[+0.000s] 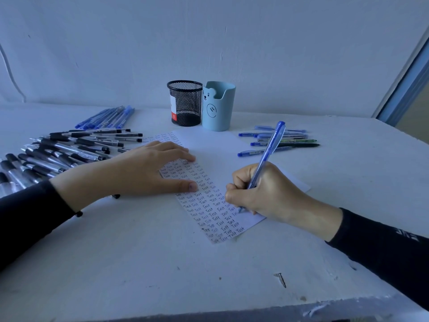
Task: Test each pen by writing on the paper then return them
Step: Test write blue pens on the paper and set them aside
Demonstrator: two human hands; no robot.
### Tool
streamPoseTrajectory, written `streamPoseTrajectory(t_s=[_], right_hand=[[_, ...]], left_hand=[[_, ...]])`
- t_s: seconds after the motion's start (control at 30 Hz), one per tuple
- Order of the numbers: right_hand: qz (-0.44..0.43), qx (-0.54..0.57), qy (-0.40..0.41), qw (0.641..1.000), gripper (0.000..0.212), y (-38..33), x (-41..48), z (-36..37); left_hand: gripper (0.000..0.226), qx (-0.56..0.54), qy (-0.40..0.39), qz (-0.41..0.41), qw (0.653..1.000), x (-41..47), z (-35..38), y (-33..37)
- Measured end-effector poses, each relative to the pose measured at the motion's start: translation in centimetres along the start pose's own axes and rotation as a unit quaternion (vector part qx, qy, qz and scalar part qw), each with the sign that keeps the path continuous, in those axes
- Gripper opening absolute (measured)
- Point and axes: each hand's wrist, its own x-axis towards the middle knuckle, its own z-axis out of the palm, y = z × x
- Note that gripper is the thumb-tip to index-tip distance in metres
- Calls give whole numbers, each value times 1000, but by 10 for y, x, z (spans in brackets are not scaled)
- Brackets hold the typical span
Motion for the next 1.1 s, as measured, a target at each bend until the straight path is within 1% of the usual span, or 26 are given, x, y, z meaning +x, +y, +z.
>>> streamPoseTrajectory(t_s=[0.27,0.37,0.43,0.57,0.7,0.8,0.9,0.97,1.03,1.1], right_hand=[[-11,7,9,1000,47,6,2,-1],[-41,27,16,999,50,2,5,-4],[-59,25,40,997,51,0,11,-10],[-51,13,80,995,28,-10,26,-31],[-108,-15,102,989,24,-10,46,-48],[-134,-59,88,985,13,11,54,-49],[-154,-181,63,969,8,30,52,-43],[-170,-234,47,956,5,35,51,-38],[-153,-225,34,962,14,37,51,-35],[-129,-185,29,974,23,36,50,-34]], left_hand=[[82,-3,4,3,1000,-1,0,-1],[82,-1,-2,-2,1000,-1,-1,0],[80,1,-8,-4,1000,-1,-3,2],[76,14,-15,-8,1000,-3,-4,6],[79,23,-5,1,1000,-1,-4,1],[83,35,21,1,999,0,-4,-8],[85,49,41,-18,998,-1,-7,-13],[85,54,48,-28,997,-1,-8,-14],[85,47,50,-28,997,-1,-8,-14],[85,29,50,-27,998,-1,-8,-14]])
